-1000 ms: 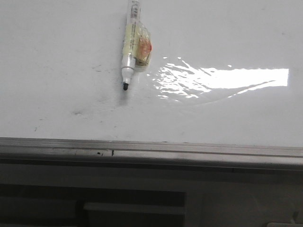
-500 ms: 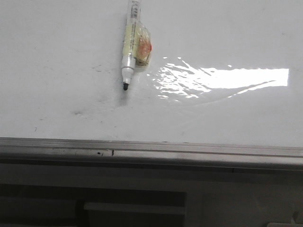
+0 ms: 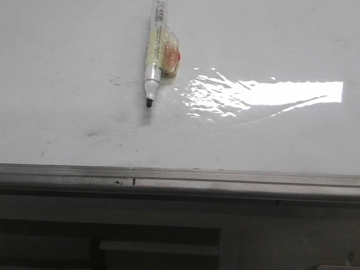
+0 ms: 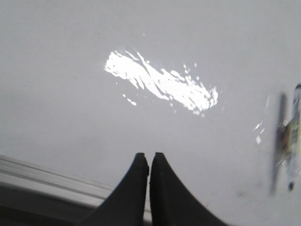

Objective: Write number 5 on whiteboard

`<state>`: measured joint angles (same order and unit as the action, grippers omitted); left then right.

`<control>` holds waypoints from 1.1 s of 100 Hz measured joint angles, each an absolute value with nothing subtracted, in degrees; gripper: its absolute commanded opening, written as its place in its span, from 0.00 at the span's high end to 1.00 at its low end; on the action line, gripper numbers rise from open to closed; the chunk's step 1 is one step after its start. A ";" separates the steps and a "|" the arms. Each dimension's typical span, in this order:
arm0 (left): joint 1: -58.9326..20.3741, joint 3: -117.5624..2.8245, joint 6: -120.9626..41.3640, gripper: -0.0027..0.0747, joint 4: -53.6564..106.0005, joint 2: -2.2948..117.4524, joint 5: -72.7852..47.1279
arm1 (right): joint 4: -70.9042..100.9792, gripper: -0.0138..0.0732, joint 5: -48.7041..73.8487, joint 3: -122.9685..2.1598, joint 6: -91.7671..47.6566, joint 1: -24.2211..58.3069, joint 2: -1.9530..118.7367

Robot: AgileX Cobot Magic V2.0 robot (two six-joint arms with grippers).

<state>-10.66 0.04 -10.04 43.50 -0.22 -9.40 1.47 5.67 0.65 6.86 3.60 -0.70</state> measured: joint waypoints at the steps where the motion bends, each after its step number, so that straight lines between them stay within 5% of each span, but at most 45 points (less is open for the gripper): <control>1: -10.66 0.04 -10.04 0.99 44.32 -0.22 -9.25 | 2.28 0.91 5.46 0.65 6.86 3.60 -0.70; 31: -10.66 0.00 -9.79 0.99 65.50 -0.22 -5.06 | 18.33 0.91 0.68 0.65 6.86 3.60 -0.70; 56: -10.52 -10.11 -12.37 0.98 45.40 1.97 -10.56 | 15.93 0.91 10.65 -11.65 6.86 3.60 -0.55; 63: -10.53 -15.92 -12.74 0.90 36.39 6.26 -14.99 | 12.44 0.91 15.65 -15.88 6.39 3.60 0.70; 72: -10.50 -22.43 -12.85 0.67 29.89 13.94 -21.47 | 10.27 0.90 20.25 -19.91 2.28 3.71 3.10; 78: -10.50 -25.81 -12.96 0.50 28.29 19.15 -26.09 | 9.78 0.83 22.65 -21.94 -1.20 3.82 4.61; 86: -10.70 -28.44 -13.19 0.39 27.95 26.37 -29.74 | 9.51 0.68 24.86 -23.99 -4.55 4.04 6.88; 97: -14.03 -30.15 -16.32 0.40 29.96 33.06 -30.95 | 9.51 0.42 26.73 -26.05 -5.84 5.14 9.85; 110: -20.38 -31.21 -21.89 0.40 33.43 39.74 -29.28 | 9.51 0.36 28.19 -27.79 -6.22 6.20 13.53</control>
